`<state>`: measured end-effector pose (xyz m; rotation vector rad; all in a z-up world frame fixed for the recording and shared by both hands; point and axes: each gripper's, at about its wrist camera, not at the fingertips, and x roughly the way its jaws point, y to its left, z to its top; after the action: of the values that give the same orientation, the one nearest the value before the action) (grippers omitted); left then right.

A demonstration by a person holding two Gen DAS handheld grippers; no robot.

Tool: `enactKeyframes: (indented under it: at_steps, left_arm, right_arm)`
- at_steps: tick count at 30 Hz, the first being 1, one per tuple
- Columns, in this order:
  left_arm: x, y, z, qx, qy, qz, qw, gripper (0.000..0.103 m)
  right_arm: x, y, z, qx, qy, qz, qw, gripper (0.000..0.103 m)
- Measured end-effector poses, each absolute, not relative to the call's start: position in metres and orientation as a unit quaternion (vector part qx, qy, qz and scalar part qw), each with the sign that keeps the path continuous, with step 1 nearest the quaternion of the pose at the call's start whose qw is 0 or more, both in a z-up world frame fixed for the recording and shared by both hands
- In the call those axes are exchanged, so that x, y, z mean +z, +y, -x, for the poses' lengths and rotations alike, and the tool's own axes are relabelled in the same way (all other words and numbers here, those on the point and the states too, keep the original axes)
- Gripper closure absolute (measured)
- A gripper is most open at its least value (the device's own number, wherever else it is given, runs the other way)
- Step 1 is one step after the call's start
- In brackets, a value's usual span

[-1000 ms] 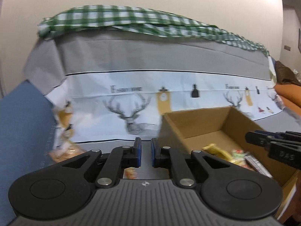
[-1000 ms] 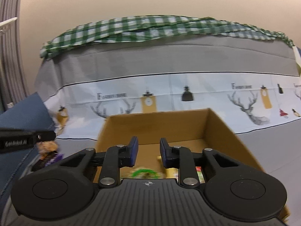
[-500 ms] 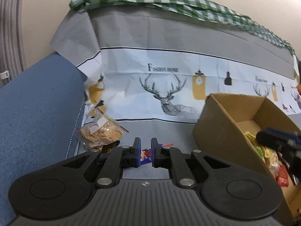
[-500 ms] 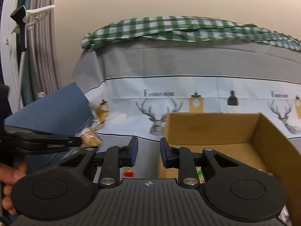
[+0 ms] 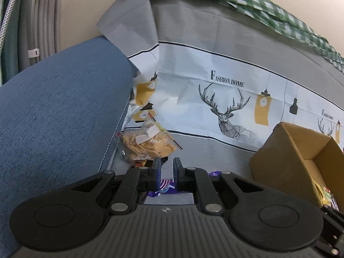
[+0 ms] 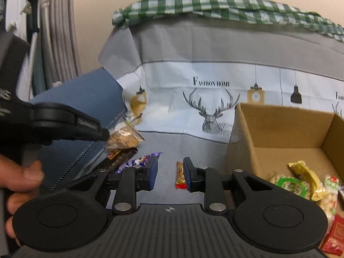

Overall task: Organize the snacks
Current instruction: 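Move both open tools from the box back toward the snack pile, then close left tool on dark chocolate bar while right tool closes on red-gold cake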

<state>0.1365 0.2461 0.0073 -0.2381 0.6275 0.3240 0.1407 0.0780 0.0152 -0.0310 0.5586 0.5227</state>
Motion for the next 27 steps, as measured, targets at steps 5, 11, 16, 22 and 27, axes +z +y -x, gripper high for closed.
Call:
enactKeyframes:
  at_steps: [5, 11, 16, 22, 27]
  left_arm:
    - [0.004, 0.255, -0.138, 0.166, 0.311, 0.127, 0.927, 0.086]
    - [-0.002, 0.261, -0.142, 0.173, 0.321, 0.14, 0.921, 0.075]
    - [-0.012, 0.268, -0.153, 0.181, 0.331, 0.147, 0.914, 0.07]
    - [-0.027, 0.277, -0.171, 0.194, 0.346, 0.143, 0.907, 0.057]
    - [-0.045, 0.282, -0.191, 0.2, 0.37, 0.137, 0.897, 0.05]
  right_arm:
    - [0.0, 0.096, -0.153, 0.233, 0.284, 0.022, 0.93, 0.076]
    - [-0.02, 0.113, -0.173, 0.203, 0.303, 0.027, 0.931, 0.067]
    - [-0.038, 0.127, -0.191, 0.185, 0.316, 0.032, 0.93, 0.063]
    - [-0.055, 0.135, -0.215, 0.159, 0.334, 0.021, 0.929, 0.061]
    - [-0.068, 0.143, -0.23, 0.16, 0.35, 0.029, 0.923, 0.059]
